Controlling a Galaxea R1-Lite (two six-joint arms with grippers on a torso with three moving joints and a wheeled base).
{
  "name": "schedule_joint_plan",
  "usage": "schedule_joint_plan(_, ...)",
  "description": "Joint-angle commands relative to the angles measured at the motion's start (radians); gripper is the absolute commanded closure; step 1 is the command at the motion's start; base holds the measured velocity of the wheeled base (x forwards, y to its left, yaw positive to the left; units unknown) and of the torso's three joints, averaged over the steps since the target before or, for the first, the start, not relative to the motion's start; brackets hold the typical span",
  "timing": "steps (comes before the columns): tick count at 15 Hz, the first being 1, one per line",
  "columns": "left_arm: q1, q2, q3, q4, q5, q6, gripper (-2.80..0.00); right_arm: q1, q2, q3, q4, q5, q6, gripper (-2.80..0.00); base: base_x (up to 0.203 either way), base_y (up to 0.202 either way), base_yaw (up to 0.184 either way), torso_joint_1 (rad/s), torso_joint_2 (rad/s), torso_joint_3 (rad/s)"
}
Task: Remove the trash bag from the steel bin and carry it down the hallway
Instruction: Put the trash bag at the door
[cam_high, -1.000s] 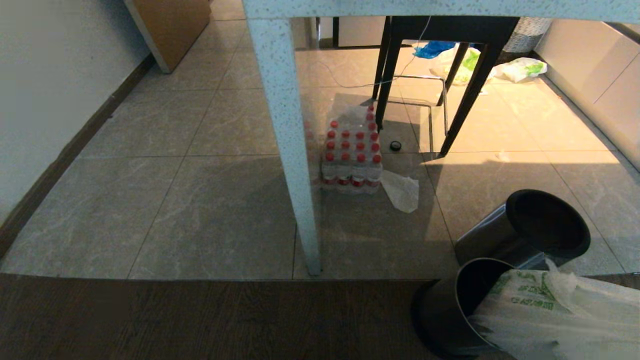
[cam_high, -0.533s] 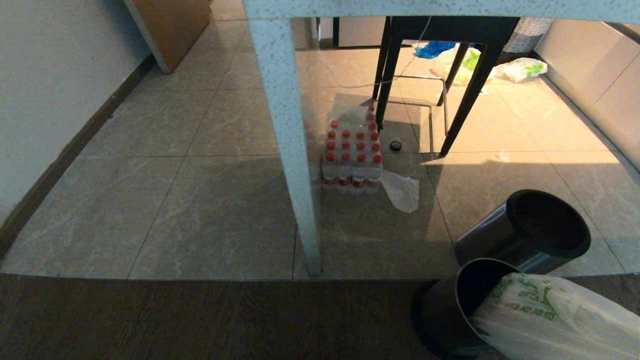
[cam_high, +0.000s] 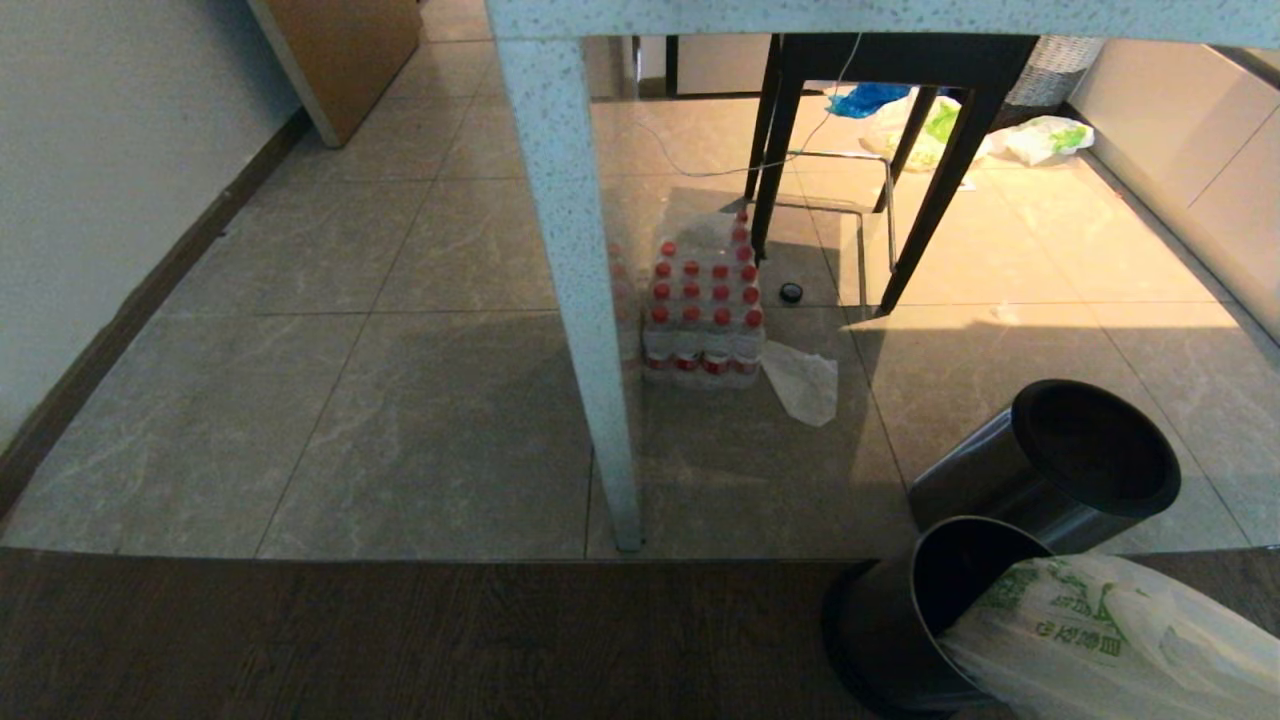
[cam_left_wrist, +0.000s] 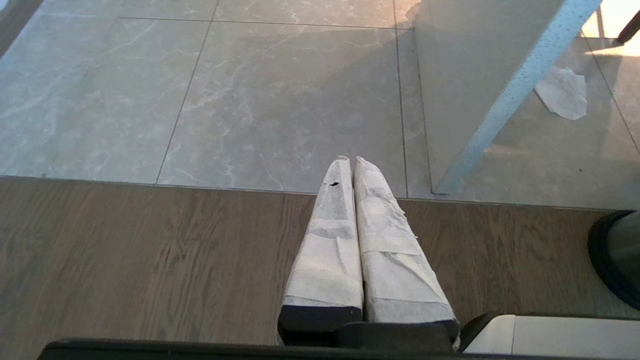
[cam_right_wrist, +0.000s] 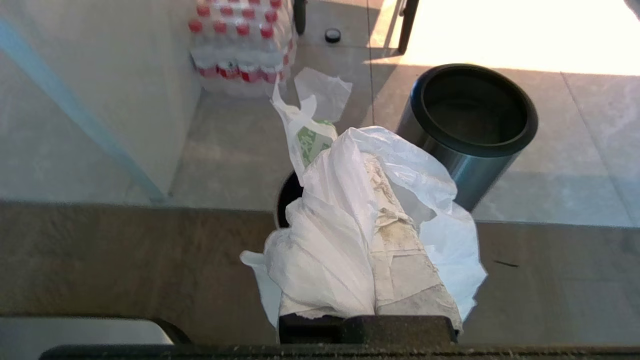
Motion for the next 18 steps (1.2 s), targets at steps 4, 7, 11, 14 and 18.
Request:
schedule_joint_plan(4,0.000,-0.002,0.000,0.000,0.001,0.000,0.00,0.000,-0.012,0.044,-0.005,0.002,0.016,0.00,0.000,0.000,0.000,0.000,0.00,0.000)
schedule_joint_plan(7,0.000,-0.002,0.000,0.001,0.001,0.000,0.00,0.000,-0.012,0.044,-0.005,0.000,0.022,0.00,0.000,0.000,0.000,0.000,0.00,0.000)
schedule_joint_plan(11,0.000,-0.002,0.000,-0.001,0.001,0.000,0.00,0.000,-0.012,0.044,-0.005,0.000,0.024,0.00,0.000,0.000,0.000,0.000,0.00,0.000)
schedule_joint_plan(14,0.000,0.000,0.000,0.001,0.001,0.001,0.00,0.001,-0.012,0.044,-0.005,0.000,0.025,0.00,0.000,0.000,0.000,0.000,0.00,0.000)
schedule_joint_plan(18,0.000,-0.002,0.002,-0.002,0.001,-0.003,0.00,0.000,-0.012,0.044,-0.005,0.000,0.024,0.00,0.000,0.000,0.000,0.000,0.00,0.000)
